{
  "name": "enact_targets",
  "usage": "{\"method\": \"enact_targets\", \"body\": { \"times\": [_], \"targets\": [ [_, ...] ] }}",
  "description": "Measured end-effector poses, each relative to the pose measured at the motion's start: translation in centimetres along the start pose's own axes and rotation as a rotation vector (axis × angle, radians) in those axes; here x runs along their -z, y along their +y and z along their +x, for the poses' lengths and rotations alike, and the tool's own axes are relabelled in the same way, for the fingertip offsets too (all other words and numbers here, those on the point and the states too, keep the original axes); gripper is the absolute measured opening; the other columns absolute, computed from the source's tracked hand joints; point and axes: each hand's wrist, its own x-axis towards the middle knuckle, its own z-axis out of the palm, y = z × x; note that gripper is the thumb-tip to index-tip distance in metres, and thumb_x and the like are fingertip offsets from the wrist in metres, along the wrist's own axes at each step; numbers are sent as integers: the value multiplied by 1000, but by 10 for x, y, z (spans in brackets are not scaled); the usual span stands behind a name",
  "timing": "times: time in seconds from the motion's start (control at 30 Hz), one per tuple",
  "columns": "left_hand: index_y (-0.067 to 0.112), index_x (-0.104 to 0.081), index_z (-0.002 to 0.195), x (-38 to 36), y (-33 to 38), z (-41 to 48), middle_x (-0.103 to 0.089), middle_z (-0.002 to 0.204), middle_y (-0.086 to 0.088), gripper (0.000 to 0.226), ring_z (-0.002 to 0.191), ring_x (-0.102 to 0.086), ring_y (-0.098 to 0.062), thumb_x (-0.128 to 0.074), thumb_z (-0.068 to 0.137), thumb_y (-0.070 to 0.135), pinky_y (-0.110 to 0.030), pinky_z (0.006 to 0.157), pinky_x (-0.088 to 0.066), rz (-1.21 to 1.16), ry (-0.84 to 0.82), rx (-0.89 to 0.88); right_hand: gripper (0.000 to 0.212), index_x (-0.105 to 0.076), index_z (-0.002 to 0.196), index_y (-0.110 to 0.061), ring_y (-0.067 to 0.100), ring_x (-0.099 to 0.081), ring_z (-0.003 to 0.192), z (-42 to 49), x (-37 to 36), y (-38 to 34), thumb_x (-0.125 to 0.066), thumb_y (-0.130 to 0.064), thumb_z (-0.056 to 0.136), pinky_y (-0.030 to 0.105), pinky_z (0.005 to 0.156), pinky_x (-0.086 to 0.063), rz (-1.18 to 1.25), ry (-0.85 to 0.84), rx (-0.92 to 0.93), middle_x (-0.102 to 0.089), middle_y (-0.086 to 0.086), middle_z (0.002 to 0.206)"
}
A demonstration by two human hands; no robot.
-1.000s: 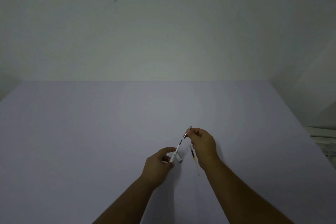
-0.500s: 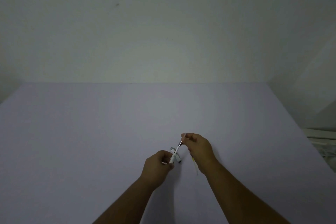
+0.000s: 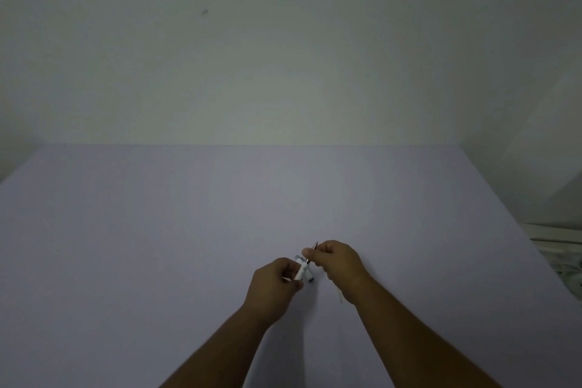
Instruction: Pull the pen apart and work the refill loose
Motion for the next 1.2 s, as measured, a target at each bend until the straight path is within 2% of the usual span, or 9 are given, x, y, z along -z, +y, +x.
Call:
{"method": "enact_targets", "body": {
  "times": [0.13, 0.27, 0.37, 0.47, 0.6, 0.77, 0.93, 1.1, 1.2],
  "targets": [
    [19, -69, 91, -1, 3, 1, -62, 79, 11, 13, 68, -57, -6, -71, 79, 15, -13, 57, -43, 40, 15, -18, 15, -61, 68, -23, 6, -52, 63, 0, -3, 0, -71, -27, 78, 21, 59, -39, 66, 6, -2, -61, -8, 68],
    [19, -68, 93, -2, 4, -1, -62, 80, 12, 15, 71, -56, -4, -71, 79, 17, -8, 58, -38, 69, 11, -36, 38, -46, 57, -19, 10, -39, 53, 0, -3, -2, -72, -39, 76, 24, 54, -32, -60, 55, 0, -43, -5, 56],
    [25, -66, 85, 0, 5, 0, -59, 74, 20, 12, 66, -54, 3, -72, 78, 17, -6, 55, -36, 76, 14, -37, 32, -52, 63, -21, 8, -44, 56, -2, -2, -2, -66, -44, 80, 22, 57, -35, 15, 11, -13, -53, -6, 63],
    [27, -64, 79, 4, 6, 2, -56, 70, 22, 15, 64, -53, 5, -73, 76, 15, -7, 55, -35, 81, 18, -31, 14, -63, 72, -25, 3, -50, 60, -3, 0, -3, -65, -32, 83, 20, 62, -39, 76, -18, -1, -63, -5, 76],
    [39, -56, 63, 2, 8, 0, -57, 65, 25, 31, 60, -53, 9, -73, 76, 17, -4, 52, -35, 92, 1, -55, 38, -47, 56, -21, 10, -41, 53, -1, 0, -1, -70, -43, 77, 25, 56, -34, -17, 67, -39, -46, -5, 58],
    [35, -58, 67, 1, 10, -1, -56, 67, 24, 26, 62, -53, 6, -73, 75, 16, -6, 55, -35, 62, 5, -49, 10, -66, 75, -23, 10, -50, 64, -5, -1, -1, -66, -29, 83, 24, 61, -42, 201, -46, -61, -63, -3, 77],
    [36, -58, 67, -1, 11, -3, -58, 68, 22, 27, 62, -55, 6, -73, 76, 15, -6, 55, -36, 56, -13, -56, 41, -49, 62, -13, 12, -42, 54, -5, -4, 1, -70, -46, 76, 26, 56, -35, 14, 65, -105, -51, 2, 66],
    [32, -61, 70, 1, 11, -2, -60, 71, 19, 22, 63, -55, 2, -72, 76, 13, -11, 55, -40, 15, -14, -24, 15, -65, 74, -18, 8, -47, 58, -7, -3, 0, -65, -28, 85, 23, 59, -41, 217, -10, -78, -60, -4, 69],
    [32, -61, 71, 0, 11, -2, -59, 70, 21, 22, 63, -54, 5, -72, 76, 14, -7, 55, -37, 31, -30, -32, 35, -52, 66, -11, 12, -41, 55, -5, -3, 1, -71, -38, 77, 26, 57, -36, 55, 50, -107, -49, -1, 63]
  ]
}}
